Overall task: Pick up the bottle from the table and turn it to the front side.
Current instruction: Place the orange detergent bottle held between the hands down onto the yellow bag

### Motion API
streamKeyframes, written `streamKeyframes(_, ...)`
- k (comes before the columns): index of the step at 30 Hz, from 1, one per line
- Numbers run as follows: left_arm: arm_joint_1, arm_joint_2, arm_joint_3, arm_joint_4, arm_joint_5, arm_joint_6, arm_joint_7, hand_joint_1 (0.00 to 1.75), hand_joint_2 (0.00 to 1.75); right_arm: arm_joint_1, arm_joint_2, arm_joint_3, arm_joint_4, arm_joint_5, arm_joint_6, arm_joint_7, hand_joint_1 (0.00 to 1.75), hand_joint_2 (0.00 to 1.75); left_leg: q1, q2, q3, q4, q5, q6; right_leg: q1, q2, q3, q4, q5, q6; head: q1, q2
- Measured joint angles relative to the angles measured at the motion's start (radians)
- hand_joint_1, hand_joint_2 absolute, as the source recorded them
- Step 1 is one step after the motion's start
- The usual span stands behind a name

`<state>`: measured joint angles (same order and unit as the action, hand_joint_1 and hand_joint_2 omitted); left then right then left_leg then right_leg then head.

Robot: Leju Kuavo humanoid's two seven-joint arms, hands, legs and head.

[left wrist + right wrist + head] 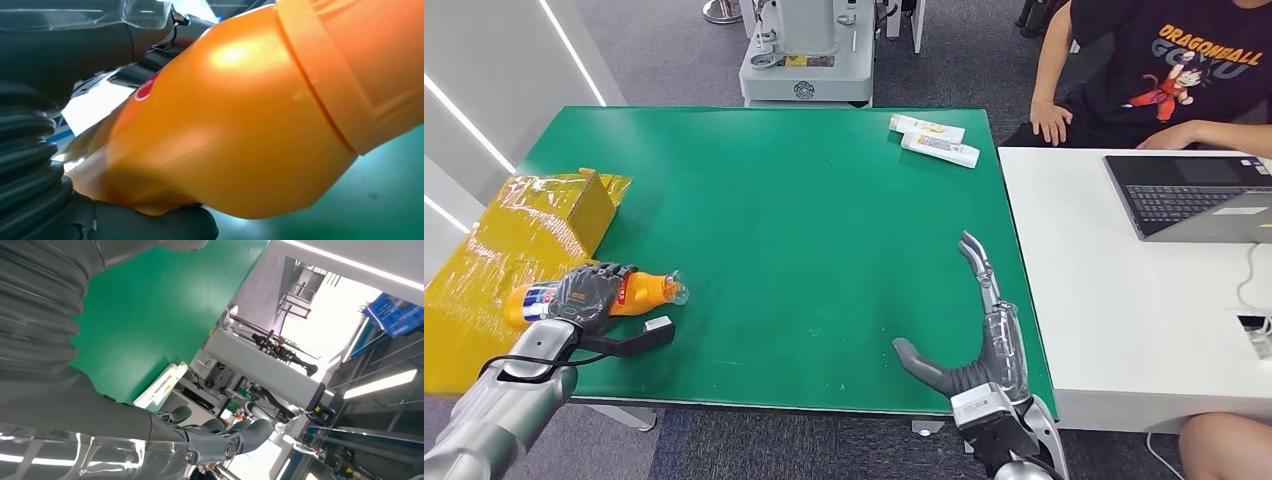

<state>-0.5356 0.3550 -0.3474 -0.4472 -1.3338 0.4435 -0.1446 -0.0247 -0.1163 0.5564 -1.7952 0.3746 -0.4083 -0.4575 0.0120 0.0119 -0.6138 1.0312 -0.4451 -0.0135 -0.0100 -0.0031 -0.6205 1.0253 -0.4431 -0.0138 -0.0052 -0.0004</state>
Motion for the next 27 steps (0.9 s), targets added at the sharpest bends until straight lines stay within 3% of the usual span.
streamKeyframes(1,0.004,-0.003,0.001,0.003,0.003,0.002,0.008,1.24,1.75,-0.001,-0.001,0.002,0.001,-0.003,-0.001,0.0,0.0,1.75,0.0,0.0,0.0,0.0,0.0,0.0,0.0,0.0,0.0,0.0,0.0,0.0,0.0,0.0)
streamKeyframes(4,0.014,-0.016,0.006,0.011,0.007,0.009,0.042,1.24,1.75,-0.006,-0.007,0.005,0.004,-0.008,-0.004,0.003,0.0,1.75,0.0,0.0,0.0,0.0,0.0,0.0,0.0,0.0,0.0,0.0,0.0,0.0,0.0,0.0)
streamKeyframes(8,0.016,-0.027,0.015,0.017,0.008,0.01,0.061,0.03,1.75,-0.009,-0.012,0.009,0.005,-0.01,-0.005,0.005,0.0,1.75,0.0,-0.001,0.0,0.0,0.0,0.0,0.0,-0.001,0.0,0.0,0.0,0.0,0.0,0.0)
streamKeyframes(17,0.044,-0.063,0.075,0.018,0.009,0.079,0.147,0.0,1.75,-0.033,-0.044,0.024,0.016,-0.049,-0.024,0.005,0.0,1.75,0.0,-0.001,0.001,0.0,0.0,0.0,0.0,-0.001,0.001,0.0,0.0,0.0,0.0,0.0)
streamKeyframes(27,0.076,-0.083,0.185,0.013,0.045,0.2,0.1,0.0,1.75,-0.038,-0.06,0.046,0.018,-0.059,-0.05,0.003,0.0,1.75,0.0,-0.001,0.001,0.0,0.0,0.0,0.0,-0.001,0.0,0.0,0.0,0.0,0.0,0.0)
